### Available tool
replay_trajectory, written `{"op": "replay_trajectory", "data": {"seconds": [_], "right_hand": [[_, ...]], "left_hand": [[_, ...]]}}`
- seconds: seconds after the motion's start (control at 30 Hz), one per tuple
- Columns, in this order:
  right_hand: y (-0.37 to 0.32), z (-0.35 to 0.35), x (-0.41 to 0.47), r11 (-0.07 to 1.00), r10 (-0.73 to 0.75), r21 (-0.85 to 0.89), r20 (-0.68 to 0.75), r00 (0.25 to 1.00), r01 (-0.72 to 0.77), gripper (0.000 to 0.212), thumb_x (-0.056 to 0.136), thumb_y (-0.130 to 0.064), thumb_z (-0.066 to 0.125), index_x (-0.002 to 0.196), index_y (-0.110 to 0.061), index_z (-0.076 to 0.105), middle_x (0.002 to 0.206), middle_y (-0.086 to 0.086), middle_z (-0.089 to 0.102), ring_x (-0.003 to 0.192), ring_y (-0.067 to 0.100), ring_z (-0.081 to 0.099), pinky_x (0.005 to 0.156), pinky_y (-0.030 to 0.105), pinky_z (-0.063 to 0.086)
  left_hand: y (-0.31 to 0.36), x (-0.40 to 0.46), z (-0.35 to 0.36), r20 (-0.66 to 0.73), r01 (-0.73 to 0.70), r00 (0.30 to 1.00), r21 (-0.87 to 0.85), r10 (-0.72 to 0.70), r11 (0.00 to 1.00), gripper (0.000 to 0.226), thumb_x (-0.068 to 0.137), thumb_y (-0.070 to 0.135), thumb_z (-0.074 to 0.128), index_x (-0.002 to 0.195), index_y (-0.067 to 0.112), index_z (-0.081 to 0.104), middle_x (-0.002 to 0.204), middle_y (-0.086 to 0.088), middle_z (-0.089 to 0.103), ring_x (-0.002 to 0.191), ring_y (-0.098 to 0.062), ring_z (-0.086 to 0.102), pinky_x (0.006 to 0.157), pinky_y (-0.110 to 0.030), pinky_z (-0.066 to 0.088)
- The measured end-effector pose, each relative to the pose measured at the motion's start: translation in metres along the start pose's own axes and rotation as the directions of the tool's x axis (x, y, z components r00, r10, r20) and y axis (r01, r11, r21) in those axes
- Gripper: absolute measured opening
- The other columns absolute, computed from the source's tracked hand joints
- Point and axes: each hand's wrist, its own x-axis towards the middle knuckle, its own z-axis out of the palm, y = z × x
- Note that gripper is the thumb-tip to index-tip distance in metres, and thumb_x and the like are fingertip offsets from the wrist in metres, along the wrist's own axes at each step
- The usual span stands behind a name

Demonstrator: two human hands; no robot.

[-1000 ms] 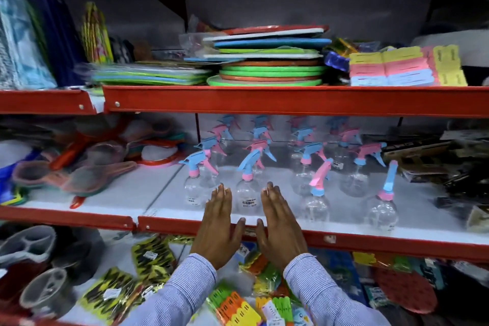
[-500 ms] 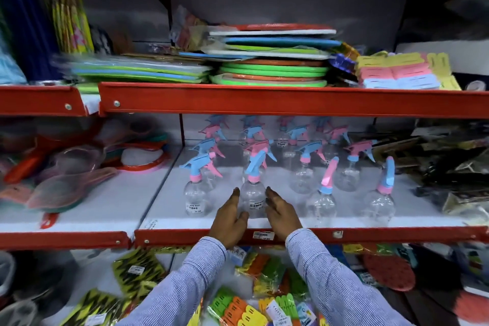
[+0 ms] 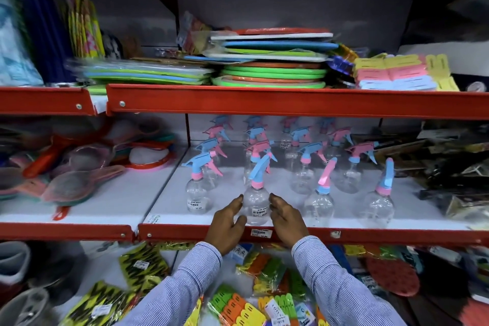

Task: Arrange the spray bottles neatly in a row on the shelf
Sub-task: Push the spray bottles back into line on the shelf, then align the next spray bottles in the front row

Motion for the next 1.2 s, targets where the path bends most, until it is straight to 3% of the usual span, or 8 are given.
{"op": "replay_trajectory", "data": {"seconds": [0.27,0.5,0.63,0.77,0.87,0.97,1.07,1.2], "right_hand": [[0.003,-0.002,-0.011,0.998,-0.011,-0.062,0.017,1.000,0.012,0.052,0.091,-0.010,0.046,0.142,-0.017,0.036,0.141,0.006,0.051,0.128,0.020,0.050,0.109,0.038,0.040],[0.000,0.005,-0.037,0.979,-0.155,-0.157,-0.162,0.975,0.130,0.062,0.089,-0.016,0.047,0.146,-0.024,0.025,0.150,0.003,0.039,0.129,0.024,0.048,0.109,0.031,0.037],[-0.009,0.020,-0.057,0.894,-0.417,-0.269,-0.207,0.885,0.358,0.063,0.090,-0.019,0.041,0.146,-0.034,0.017,0.154,-0.014,0.023,0.141,0.001,0.022,0.113,0.019,0.021],[-0.030,0.052,-0.060,0.784,-0.555,-0.379,-0.073,0.829,0.491,0.061,0.091,-0.016,0.037,0.148,-0.024,0.017,0.157,-0.007,0.018,0.145,0.004,0.012,0.118,0.022,0.014],[-0.040,0.077,-0.050,0.780,-0.532,-0.391,-0.004,0.847,0.488,0.061,0.092,-0.020,0.033,0.149,-0.024,0.011,0.160,-0.007,0.008,0.146,0.005,0.005,0.119,0.025,0.011],[-0.043,0.099,-0.033,0.827,-0.450,-0.362,0.036,0.892,0.431,0.061,0.093,-0.021,0.035,0.149,-0.019,0.010,0.160,-0.004,0.003,0.147,0.008,0.005,0.119,0.025,0.012],[-0.051,0.115,-0.011,0.914,-0.298,-0.271,0.052,0.953,0.301,0.064,0.094,-0.019,0.040,0.149,-0.014,0.008,0.160,0.003,0.005,0.147,0.014,0.011,0.117,0.020,0.011],[-0.069,0.130,0.018,0.981,-0.099,-0.162,0.047,0.994,0.105,0.065,0.093,-0.016,0.044,0.148,-0.009,0.012,0.156,0.014,0.023,0.142,0.025,0.029,0.112,0.028,0.026]], "left_hand": [[0.005,-0.012,-0.001,-0.034,0.012,0.999,0.002,-0.012,1.000,0.049,0.091,0.009,0.052,0.140,0.013,0.044,0.142,-0.006,0.053,0.132,-0.019,0.050,0.113,-0.039,0.040],[0.001,-0.033,-0.013,-0.134,-0.033,0.990,0.114,0.049,0.993,0.051,0.092,0.019,0.054,0.142,0.019,0.042,0.147,-0.002,0.048,0.136,-0.017,0.045,0.113,-0.035,0.038],[-0.009,-0.051,-0.025,-0.229,-0.096,0.957,0.334,0.180,0.938,0.057,0.094,0.026,0.049,0.147,0.021,0.031,0.158,0.000,0.028,0.148,-0.016,0.023,0.122,-0.040,0.022],[-0.025,-0.062,-0.045,-0.228,-0.015,0.955,0.606,0.191,0.795,0.066,0.096,0.039,0.036,0.152,0.017,0.010,0.163,-0.004,-0.002,0.151,-0.021,-0.007,0.124,-0.045,0.002],[-0.039,-0.059,-0.061,-0.180,0.008,0.971,0.684,0.158,0.729,0.068,0.096,0.046,0.026,0.152,0.016,0.001,0.162,-0.007,-0.011,0.150,-0.023,-0.015,0.123,-0.048,-0.003],[-0.057,-0.049,-0.077,-0.117,-0.015,0.986,0.638,0.117,0.770,0.068,0.096,0.045,0.024,0.152,0.014,0.001,0.161,-0.008,-0.011,0.150,-0.024,-0.014,0.123,-0.045,-0.005],[-0.071,-0.034,-0.088,-0.069,-0.009,0.996,0.471,0.048,0.882,0.069,0.098,0.042,0.031,0.151,0.015,-0.004,0.161,-0.003,-0.013,0.150,-0.019,-0.013,0.124,-0.039,-0.002],[-0.083,-0.014,-0.100,-0.010,0.040,0.999,0.232,-0.038,0.972,0.070,0.098,0.031,0.042,0.151,0.010,0.002,0.163,-0.009,0.005,0.151,-0.022,0.010,0.123,-0.038,0.015]]}}
